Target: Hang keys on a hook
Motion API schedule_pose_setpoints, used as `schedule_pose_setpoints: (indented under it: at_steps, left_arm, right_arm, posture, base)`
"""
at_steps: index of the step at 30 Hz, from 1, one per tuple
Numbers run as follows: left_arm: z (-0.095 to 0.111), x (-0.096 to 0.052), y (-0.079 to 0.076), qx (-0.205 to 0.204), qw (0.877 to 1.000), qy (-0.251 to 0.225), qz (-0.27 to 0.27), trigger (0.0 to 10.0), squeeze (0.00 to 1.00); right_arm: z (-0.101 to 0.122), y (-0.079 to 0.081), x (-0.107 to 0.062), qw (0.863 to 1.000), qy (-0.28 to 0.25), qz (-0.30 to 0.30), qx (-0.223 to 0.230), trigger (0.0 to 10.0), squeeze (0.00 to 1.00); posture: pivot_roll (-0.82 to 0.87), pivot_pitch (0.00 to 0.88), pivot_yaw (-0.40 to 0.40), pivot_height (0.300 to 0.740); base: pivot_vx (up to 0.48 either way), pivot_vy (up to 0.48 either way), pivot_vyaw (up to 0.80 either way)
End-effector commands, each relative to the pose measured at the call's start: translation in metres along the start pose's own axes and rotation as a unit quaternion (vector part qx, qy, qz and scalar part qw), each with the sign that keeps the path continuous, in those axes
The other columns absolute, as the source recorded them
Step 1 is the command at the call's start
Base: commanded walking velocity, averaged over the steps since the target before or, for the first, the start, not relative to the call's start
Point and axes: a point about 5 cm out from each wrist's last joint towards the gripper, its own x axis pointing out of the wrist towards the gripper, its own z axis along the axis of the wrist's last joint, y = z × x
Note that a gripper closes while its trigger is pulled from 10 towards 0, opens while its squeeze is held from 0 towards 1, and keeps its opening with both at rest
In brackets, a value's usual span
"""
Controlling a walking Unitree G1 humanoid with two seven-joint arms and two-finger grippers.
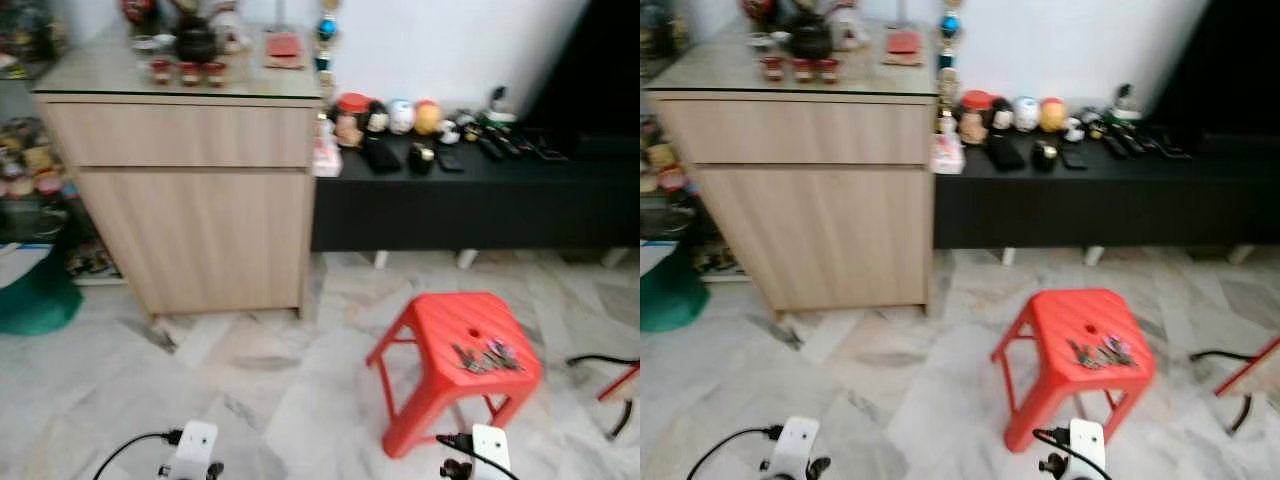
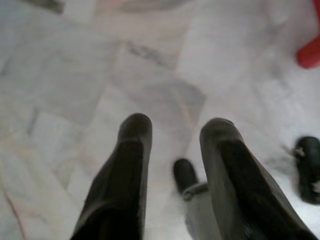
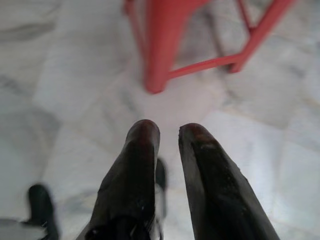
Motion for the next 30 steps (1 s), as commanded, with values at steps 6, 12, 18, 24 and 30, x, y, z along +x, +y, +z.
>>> schedule_pose_setpoints:
  at_steps: [6, 12, 18, 24, 30]
  left_arm:
    - [-0.009, -0.002, -0.008, 0.002, 1.0, 0.014, -0.012, 10.0, 0.0]
    - [-0.008, -0.001, -0.008, 0.002, 1.0, 0.013, -0.013, 10.0, 0.0]
    - [-0.006, -0.001, -0.008, 0.006, 1.0, 0.009, -0.015, 10.0, 0.0]
    - [0.003, 0.0, -0.005, 0.003, 1.0, -0.015, -0.016, 10.0, 0.0]
    - [0.025, 0.003, -0.005, -0.003, 0.998, -0.062, -0.02, 10.0, 0.0]
  right_arm:
    - [0.011, 0.003, 0.001, 0.999, -0.025, 0.016, -0.013, 10.0, 0.0]
    - [0.02, 0.007, 0.003, 0.999, -0.038, 0.021, -0.023, 10.0, 0.0]
    - [0.04, 0.023, 0.005, 0.993, -0.063, 0.068, -0.075, 10.0, 0.0]
    - [0.078, 0.038, 0.005, 0.982, -0.137, 0.095, -0.094, 10.0, 0.0]
    - [0.108, 0.039, 0.002, 0.975, -0.202, 0.086, -0.012, 10.0, 1.0]
  posture:
    - [0.01, 0.0, -0.058, 0.74]
    - [0.01, 0.0, -0.057, 0.74]
    - [-0.01, 0.0, -0.043, 0.74]
    - [-0.04, 0.0, -0.019, 0.74]
    - [-0.03, 0.0, -0.026, 0.74]
  base:
    - [0.0, -0.48, 0.0]
    - [0.0, -0.48, 0.8]
    - [0.0, -0.429, 0.0]
    - [0.0, 0.0, 0.0]
    - [0.0, 0.0, 0.0]
